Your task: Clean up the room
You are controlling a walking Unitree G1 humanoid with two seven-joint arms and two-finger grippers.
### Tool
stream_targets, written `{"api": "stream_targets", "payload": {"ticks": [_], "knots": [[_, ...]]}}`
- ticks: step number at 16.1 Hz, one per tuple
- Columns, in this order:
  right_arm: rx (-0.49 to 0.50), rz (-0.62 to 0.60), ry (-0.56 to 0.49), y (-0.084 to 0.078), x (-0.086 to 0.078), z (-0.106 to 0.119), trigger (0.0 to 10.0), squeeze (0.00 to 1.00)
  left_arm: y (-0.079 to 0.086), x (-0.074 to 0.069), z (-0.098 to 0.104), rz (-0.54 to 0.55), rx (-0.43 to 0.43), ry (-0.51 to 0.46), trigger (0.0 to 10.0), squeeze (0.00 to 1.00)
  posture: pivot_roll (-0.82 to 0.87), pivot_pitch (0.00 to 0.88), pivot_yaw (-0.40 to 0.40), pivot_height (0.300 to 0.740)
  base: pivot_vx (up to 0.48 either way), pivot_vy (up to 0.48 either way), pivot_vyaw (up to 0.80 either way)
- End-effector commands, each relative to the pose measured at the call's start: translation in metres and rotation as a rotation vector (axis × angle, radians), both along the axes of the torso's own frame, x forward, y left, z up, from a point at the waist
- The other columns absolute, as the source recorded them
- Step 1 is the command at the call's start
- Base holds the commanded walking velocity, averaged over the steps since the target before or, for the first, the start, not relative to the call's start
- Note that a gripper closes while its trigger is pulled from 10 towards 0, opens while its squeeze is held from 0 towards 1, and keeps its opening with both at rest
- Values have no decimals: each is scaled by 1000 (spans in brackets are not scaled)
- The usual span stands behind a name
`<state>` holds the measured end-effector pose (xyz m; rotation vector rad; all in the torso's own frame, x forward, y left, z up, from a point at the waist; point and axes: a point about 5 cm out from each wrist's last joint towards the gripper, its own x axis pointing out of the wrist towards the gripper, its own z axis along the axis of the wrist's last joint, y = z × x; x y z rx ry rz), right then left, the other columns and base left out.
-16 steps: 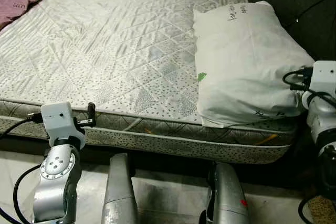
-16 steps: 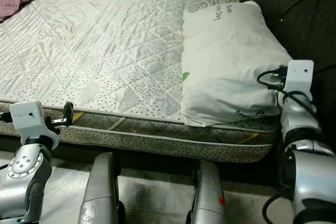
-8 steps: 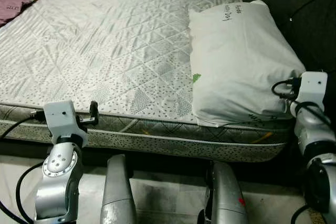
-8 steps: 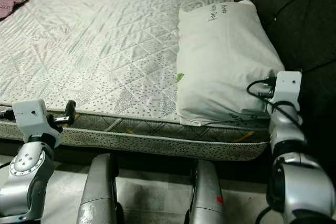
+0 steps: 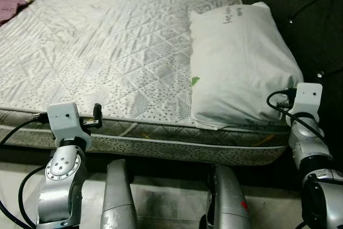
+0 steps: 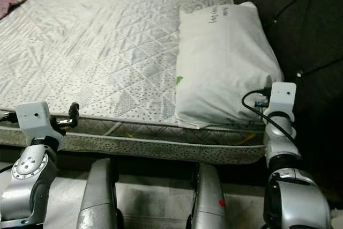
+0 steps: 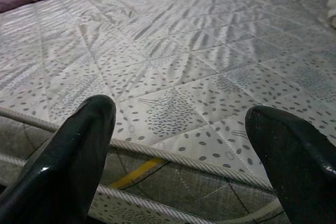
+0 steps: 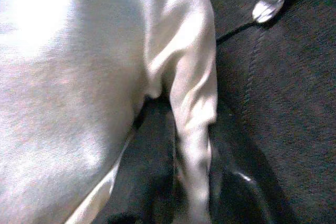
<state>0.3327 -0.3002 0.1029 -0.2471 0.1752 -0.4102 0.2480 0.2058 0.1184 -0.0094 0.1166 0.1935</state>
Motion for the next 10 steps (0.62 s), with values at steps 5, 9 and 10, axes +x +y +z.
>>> {"api": "stream_targets", "payload": {"ticks": [5,9,10], "knots": [[-41,20,-99,18,15,23,10000,1000,0,-1,0,3,9,-6,10000,0,4,0,-16,511,0,0,0],[-92,18,-226,34,24,48,10000,1000,-2,0,-1,-10,12,-3,10000,0,5,0,-13,511,0,0,0],[-100,30,-235,36,24,51,10000,1000,-2,0,-1,-11,14,-3,10000,0,2,0,-10,511,0,0,0]]}}
